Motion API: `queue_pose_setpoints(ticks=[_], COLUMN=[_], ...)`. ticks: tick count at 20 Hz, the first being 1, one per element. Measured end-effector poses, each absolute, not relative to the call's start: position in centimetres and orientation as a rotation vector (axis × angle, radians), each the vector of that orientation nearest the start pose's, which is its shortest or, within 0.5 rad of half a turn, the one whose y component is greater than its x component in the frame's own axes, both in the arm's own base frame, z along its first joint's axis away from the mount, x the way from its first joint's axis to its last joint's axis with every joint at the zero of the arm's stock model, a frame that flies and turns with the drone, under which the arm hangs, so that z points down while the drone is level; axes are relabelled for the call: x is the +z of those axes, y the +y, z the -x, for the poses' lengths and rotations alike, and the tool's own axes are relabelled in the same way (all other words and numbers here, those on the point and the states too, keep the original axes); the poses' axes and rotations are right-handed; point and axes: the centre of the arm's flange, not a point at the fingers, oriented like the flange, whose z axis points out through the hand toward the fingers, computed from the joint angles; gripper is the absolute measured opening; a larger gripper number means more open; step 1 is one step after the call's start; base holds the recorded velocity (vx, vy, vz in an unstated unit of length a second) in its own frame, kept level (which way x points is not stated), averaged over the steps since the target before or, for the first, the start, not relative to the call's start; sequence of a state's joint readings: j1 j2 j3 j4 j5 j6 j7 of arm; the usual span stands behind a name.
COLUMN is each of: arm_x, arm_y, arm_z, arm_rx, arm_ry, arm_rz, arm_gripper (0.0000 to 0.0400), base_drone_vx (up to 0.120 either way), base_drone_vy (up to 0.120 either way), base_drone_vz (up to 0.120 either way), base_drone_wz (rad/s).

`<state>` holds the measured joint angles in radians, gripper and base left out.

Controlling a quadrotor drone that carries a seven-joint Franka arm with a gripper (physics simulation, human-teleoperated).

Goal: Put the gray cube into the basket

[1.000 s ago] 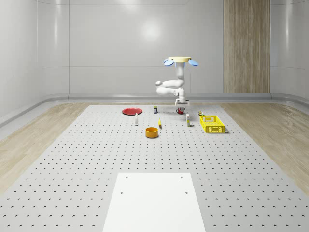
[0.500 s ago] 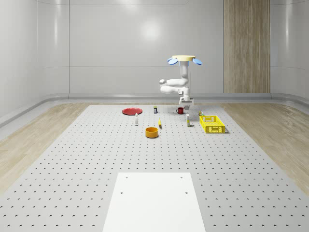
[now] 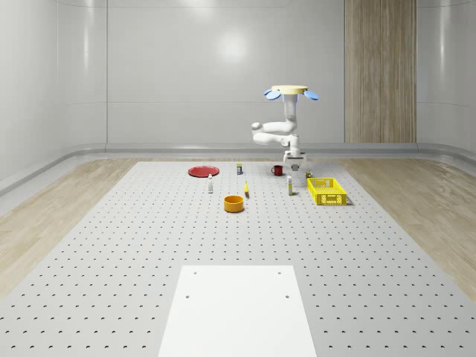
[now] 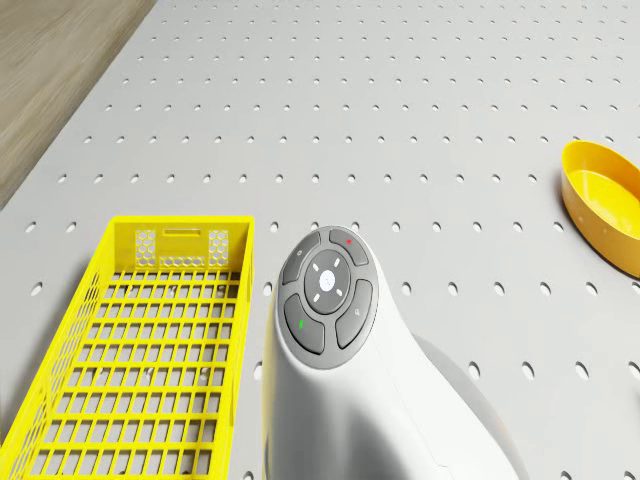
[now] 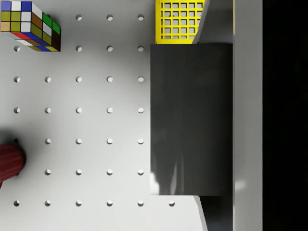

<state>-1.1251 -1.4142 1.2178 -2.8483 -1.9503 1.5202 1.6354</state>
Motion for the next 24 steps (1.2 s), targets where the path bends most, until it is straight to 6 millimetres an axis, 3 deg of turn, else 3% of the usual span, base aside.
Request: queue_pose_setpoints(ticks=[6,19,24], arm_x=[52.87,52.87,52.87], arm_y=[0.6,0.6,0.6], arm_z=[-30.68,-30.68,-30.68], arm_rx=[0.785,0.785,0.785], arm_ry=[-0.002,-0.002,-0.002], arm_rz=[-0.001,-0.001,-0.001], arm_gripper=[0.025,0.025,0.025], base_drone_vx=[0.12,0.12,0.0], base_drone_vy=[0.12,0.12,0.12], base_drone_vz=[0.0,-0.058,0.0], base_drone_wz=[0.0,0.0,0.0])
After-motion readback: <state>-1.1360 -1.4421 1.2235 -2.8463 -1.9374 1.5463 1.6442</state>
